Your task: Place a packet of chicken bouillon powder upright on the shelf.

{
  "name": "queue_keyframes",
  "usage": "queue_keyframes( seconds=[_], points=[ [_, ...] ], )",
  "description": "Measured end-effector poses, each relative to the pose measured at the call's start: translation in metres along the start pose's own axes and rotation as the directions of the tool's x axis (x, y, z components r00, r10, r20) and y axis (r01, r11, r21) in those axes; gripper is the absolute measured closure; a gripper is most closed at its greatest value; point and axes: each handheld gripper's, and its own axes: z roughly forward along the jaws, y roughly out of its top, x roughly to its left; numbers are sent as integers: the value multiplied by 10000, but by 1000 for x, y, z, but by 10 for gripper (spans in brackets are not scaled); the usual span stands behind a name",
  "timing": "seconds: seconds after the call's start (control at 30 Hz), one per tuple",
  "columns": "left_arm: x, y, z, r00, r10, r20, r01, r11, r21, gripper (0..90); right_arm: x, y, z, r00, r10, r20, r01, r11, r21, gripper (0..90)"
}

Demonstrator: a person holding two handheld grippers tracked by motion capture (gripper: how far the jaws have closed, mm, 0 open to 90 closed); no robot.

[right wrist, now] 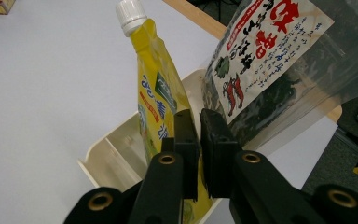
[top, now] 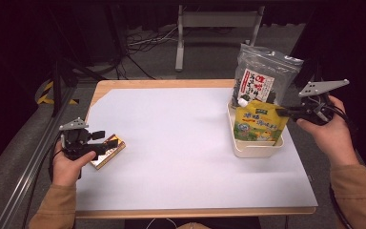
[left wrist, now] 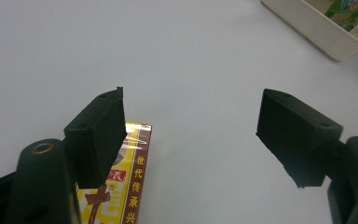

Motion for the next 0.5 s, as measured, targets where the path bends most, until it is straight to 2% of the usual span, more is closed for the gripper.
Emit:
queue_keyframes(
  seconds=[0.1, 0.13, 0.17, 0.2, 0.3, 0.33, 0.37, 0.5],
  points=[
    [0, 0, 0, 9997, 31, -251, -27, 9999, 136, 210, 1, 0, 0, 9998, -133, 151, 133, 9999, 30, 753],
    [0, 0, 1, 9990, 166, -427, -158, 9997, 199, 207, 2, 0, 0, 9998, -113, 161, 114, 9999, -12, 727],
    [0, 0, 1, 9990, 166, -427, -158, 9997, 199, 206, 2, 0, 0, 9998, -113, 161, 114, 9999, -12, 727],
    [0, -1, 0, 9988, 173, -451, -161, 9995, 270, 206, 3, 2, -2, 9995, -126, 282, 130, 9998, -144, 654],
    [0, -2, 0, 9974, 384, -605, -356, 9983, 471, 199, 5, 6, -5, 9993, -154, 353, 168, 9991, -387, 590],
    [0, -3, 0, 9969, 275, -734, -238, 9984, 513, 193, 6, 7, -6, 9992, -171, 368, 188, 9988, -452, 568],
    [1, -4, 0, 9961, 329, -815, -285, 9981, 550, 186, 7, 9, -6, 9990, -203, 393, 223, 9984, -519, 551],
    [2, -6, 0, 9958, 257, -877, -205, 9980, 601, 184, 13, 15, -9, 9987, -291, 409, 322, 9965, -777, 499]
  ],
)
